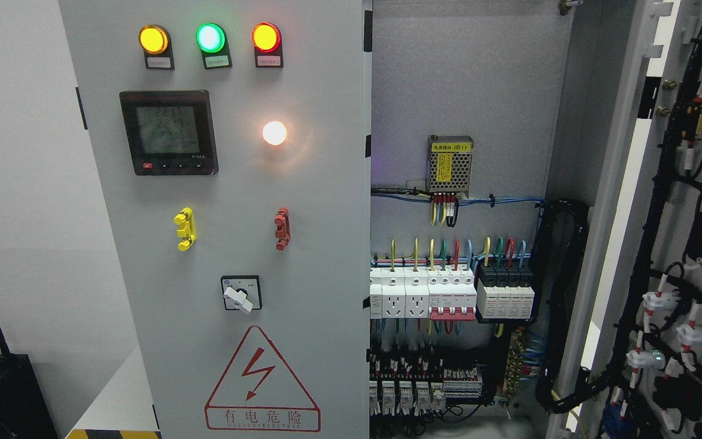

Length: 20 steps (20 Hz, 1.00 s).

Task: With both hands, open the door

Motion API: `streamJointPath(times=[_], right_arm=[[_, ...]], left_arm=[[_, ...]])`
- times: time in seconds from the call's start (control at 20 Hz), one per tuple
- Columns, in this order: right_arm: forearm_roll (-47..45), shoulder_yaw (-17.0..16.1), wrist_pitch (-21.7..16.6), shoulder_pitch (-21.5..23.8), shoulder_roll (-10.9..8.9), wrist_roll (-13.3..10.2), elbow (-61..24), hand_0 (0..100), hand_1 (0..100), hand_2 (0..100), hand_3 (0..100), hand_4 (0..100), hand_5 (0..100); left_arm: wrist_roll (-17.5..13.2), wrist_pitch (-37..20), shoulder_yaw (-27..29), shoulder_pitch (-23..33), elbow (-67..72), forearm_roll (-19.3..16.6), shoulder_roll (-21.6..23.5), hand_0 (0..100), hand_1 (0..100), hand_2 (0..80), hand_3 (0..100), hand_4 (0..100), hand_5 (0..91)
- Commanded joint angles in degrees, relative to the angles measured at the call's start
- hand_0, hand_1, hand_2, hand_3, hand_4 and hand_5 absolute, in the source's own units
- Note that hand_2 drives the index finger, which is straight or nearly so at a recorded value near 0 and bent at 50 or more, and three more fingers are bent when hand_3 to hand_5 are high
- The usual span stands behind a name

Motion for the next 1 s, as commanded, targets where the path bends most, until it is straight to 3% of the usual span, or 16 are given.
streamJointPath(times=[0.0,0.1,0.25,0.45,0.7,0.95], right_arm=[[0.0,0.0,0.0,0.0,0.0,-0.3,0.0,38,0,0,0,0,0],[0.0,0.0,0.0,0.0,0.0,-0.3,0.0,38,0,0,0,0,0],[0.0,0.0,0.0,0.0,0.0,-0.3,0.0,38,0,0,0,0,0],[0.0,0.0,0.0,0.0,0.0,-0.3,0.0,38,0,0,0,0,0],[0.0,0.0,0.0,0.0,0.0,-0.3,0.0,38,0,0,0,0,0],[-0.1,0.0,0.0,0.0,0.0,-0.3,0.0,38,0,0,0,0,0]], left_arm=[[0.5,0.1,17.4,5.8,1.7,-12.8,-20.5,0,0,0.0,0,0,0.0],[0.8,0.1,18.8,6.3,2.6,-16.6,-23.4,0,0,0.0,0,0,0.0],[3.7,-0.1,18.3,6.0,10.1,-19.0,-26.9,0,0,0.0,0,0,0.0],[7.6,-3.4,18.1,0.9,26.7,-22.9,-31.3,0,0,0.0,0,0,0.0],[13.3,-18.5,17.9,-6.6,52.2,-23.4,-35.8,0,0,0.0,0,0,0.0],[18.7,-18.4,17.4,-9.9,60.8,-23.4,-39.5,0,0,0.0,0,0,0.0]])
